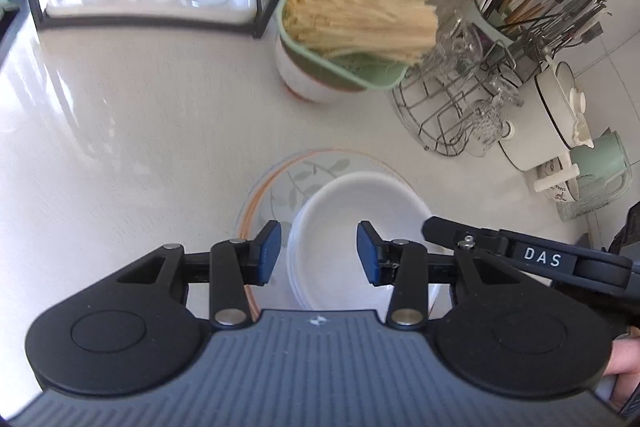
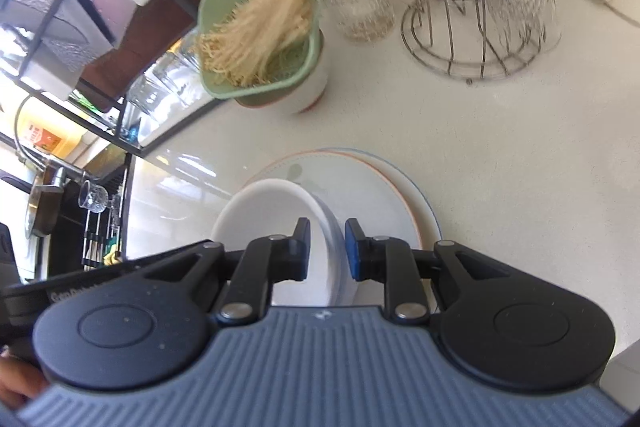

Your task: Organize plates and bowls

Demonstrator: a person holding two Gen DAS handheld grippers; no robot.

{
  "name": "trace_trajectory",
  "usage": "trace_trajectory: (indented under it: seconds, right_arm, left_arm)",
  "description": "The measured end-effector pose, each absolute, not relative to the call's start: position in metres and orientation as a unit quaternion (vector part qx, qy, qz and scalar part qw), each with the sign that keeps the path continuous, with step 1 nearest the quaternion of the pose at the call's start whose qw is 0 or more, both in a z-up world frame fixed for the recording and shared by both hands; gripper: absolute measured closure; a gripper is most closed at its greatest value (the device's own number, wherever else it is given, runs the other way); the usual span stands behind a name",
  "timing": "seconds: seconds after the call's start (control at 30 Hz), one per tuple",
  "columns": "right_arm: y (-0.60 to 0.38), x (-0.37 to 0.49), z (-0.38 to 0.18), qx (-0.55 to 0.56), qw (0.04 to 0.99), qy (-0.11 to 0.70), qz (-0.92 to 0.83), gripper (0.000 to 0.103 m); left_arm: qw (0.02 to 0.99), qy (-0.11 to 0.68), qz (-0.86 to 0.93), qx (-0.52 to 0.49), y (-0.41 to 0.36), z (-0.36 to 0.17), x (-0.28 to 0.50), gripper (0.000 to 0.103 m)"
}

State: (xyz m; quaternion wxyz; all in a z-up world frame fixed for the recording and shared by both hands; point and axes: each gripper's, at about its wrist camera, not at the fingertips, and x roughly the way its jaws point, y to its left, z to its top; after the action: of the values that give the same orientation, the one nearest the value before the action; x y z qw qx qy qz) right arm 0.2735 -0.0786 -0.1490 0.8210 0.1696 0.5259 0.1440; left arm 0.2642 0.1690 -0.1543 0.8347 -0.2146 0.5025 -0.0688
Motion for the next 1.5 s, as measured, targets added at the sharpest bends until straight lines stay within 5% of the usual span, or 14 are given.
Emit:
trace_trajectory:
  seconds: [0.6,1.23,1.5]
  right_arm:
    - [-0.078,0.239,-0.062,0.134,0.873,0.415,0.219,0.081]
    - [-0.128,0.171,-0.002,0.104,0.921,0.313,0.210,0.081]
    - [-0.141,0.141,0.001,0.095,0.929,0.295,0.203,0.080]
  left_arm:
    - [0.903,0.400,-0.047,-0.149,0.164,-0.052,0.206,0.056]
    - [0.921,0.359,-0.048,-0.145,0.125,-0.005,0.148,0.051]
    - [0.923,0.354,-0.037,-0.147,0.109,0.000,0.118,0.040]
